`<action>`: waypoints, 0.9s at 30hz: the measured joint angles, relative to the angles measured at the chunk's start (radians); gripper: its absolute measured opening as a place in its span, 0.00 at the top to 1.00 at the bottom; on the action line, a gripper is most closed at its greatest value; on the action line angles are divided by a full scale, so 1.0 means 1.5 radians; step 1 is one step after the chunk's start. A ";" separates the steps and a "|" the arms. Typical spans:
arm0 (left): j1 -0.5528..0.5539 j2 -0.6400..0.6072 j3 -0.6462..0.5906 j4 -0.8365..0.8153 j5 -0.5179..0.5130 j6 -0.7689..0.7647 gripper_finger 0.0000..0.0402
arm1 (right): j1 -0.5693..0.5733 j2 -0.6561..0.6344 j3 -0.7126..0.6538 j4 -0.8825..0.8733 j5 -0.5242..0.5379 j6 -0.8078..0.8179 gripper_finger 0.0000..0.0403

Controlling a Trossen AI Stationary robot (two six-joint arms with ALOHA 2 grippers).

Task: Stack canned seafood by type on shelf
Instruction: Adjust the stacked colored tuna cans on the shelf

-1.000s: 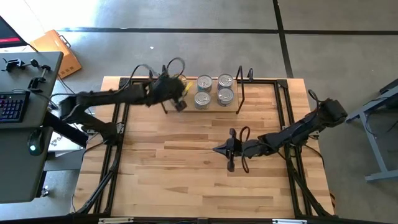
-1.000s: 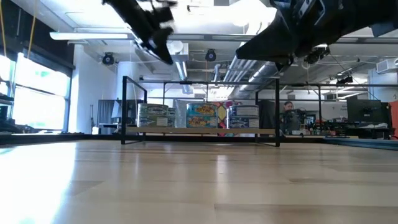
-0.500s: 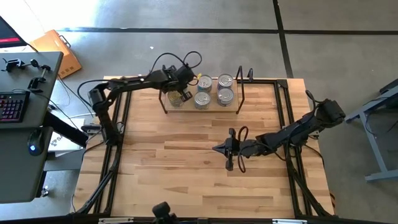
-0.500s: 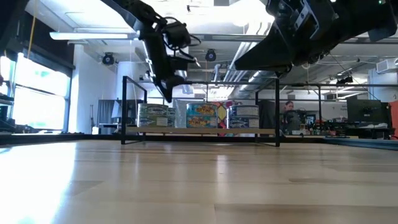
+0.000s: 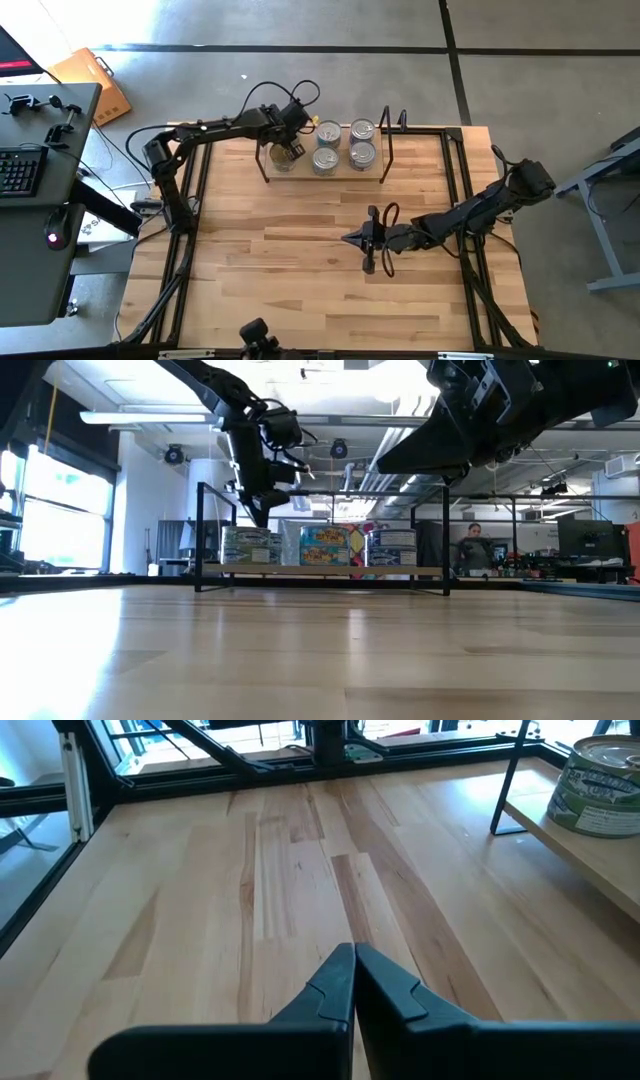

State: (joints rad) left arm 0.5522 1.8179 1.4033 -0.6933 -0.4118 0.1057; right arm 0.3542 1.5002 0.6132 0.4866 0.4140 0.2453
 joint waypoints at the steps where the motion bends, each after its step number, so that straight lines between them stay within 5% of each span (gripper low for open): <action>1: 0.001 0.000 0.000 0.001 0.000 0.000 1.00 | 0.000 0.000 0.000 0.000 0.000 0.000 1.00; 15: 0.000 -0.002 0.002 -0.036 0.093 -0.035 1.00 | 0.000 0.000 0.000 -0.012 -0.001 0.008 1.00; 27: -0.037 -0.017 0.055 -0.057 0.042 -0.017 1.00 | 0.000 0.000 0.000 -0.013 0.024 0.005 1.00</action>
State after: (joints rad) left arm 0.4972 1.7920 1.4855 -0.7784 -0.3489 0.0804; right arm 0.3542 1.5005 0.6132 0.4671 0.4506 0.2535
